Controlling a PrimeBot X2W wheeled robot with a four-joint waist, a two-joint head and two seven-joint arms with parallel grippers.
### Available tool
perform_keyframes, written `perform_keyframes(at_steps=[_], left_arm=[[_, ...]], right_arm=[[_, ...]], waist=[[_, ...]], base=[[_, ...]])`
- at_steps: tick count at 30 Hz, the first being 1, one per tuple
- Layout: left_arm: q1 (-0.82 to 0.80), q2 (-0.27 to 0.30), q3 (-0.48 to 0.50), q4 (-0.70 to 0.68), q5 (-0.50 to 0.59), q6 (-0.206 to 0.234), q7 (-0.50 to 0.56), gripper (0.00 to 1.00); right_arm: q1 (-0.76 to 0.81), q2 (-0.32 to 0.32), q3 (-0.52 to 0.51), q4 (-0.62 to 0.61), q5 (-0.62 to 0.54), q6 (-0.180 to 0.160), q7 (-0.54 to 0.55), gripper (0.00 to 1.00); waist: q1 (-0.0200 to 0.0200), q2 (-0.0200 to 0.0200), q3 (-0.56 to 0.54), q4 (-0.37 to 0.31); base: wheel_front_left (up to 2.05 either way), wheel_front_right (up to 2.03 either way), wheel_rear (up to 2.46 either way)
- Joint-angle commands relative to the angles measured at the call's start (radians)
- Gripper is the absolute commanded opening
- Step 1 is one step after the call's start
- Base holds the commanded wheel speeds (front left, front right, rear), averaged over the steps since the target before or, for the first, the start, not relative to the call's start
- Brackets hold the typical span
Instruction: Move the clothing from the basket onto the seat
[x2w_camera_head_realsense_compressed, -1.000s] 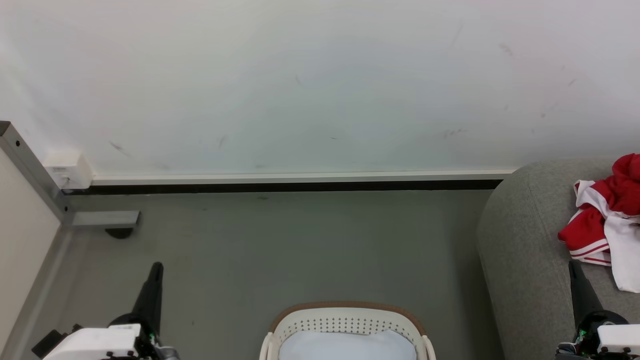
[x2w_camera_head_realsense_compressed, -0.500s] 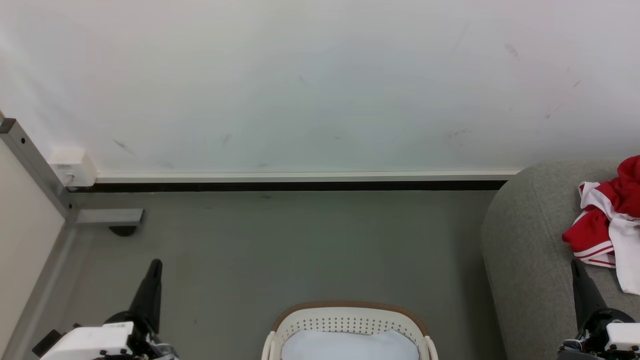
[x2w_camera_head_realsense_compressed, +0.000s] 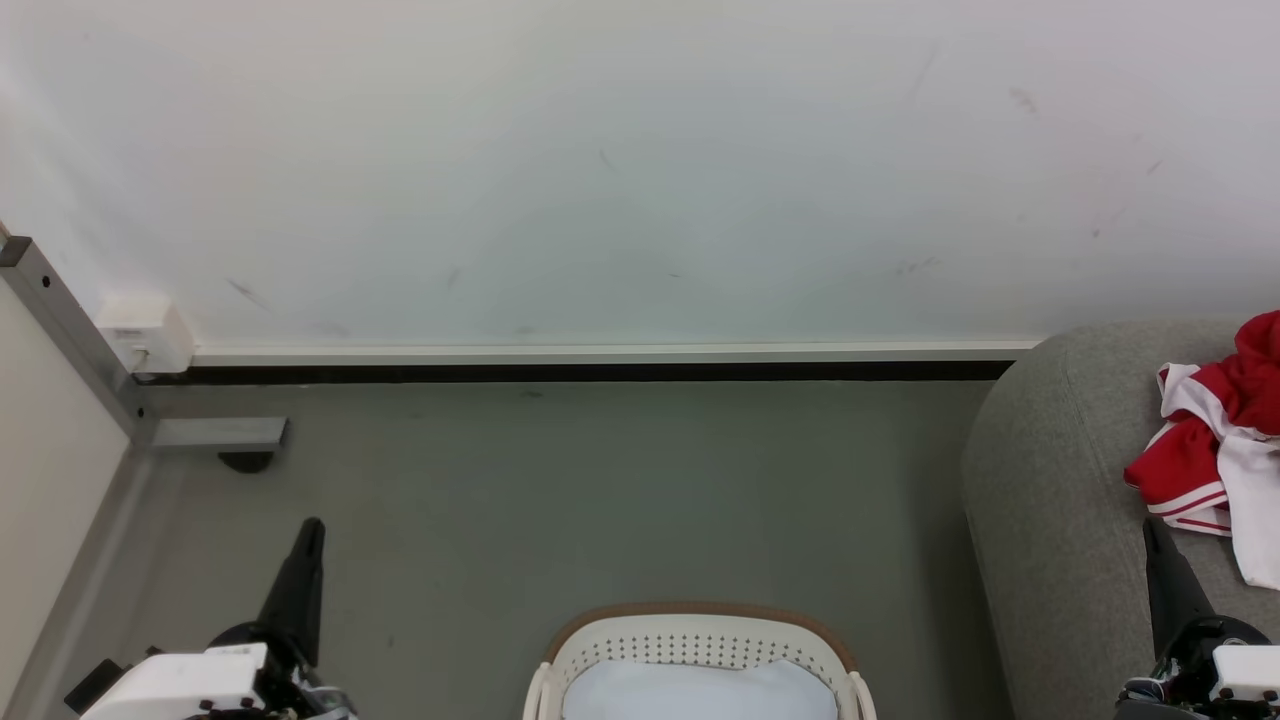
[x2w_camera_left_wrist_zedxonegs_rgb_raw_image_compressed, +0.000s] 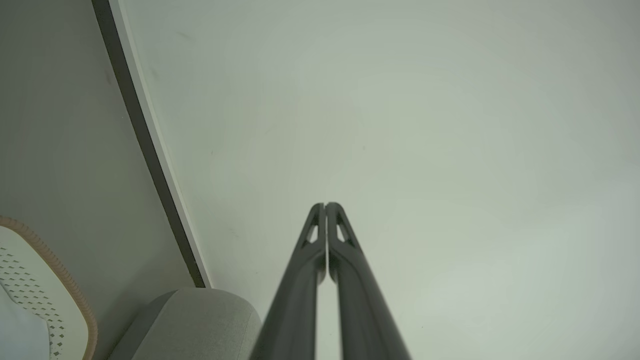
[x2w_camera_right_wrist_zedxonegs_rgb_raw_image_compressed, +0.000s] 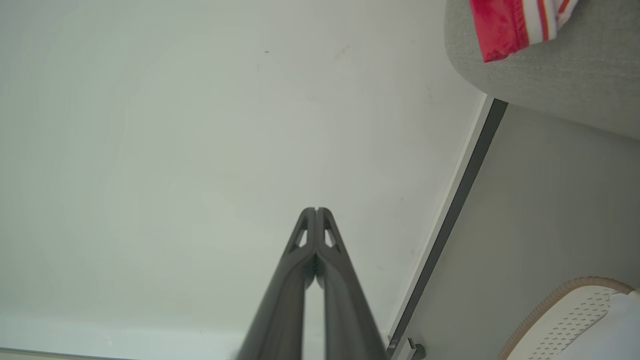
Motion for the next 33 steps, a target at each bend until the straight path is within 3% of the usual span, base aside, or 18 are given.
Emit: perform_keyframes(at_steps=[1,33], left_arm=[[-0.008,0.007,0.003,-0.003,-0.012,0.0,0.003,0.0],[-0.008,0.007,0.003,-0.004,-0.013,0.0,0.003,0.0]], right_arm=[[-0.007,-0.012,0.002,-0.003,0.009,-0.002,-0.003,0.0],[-0.009,-0.053,0.058,-0.02,0.055,-0.002,-0.051,0.0]], waist=[[0.0,0.0,0.0,0.0],[0.0,0.0,0.0,0.0]], base=[[0.0,0.0,0.0],[0.0,0.0,0.0]])
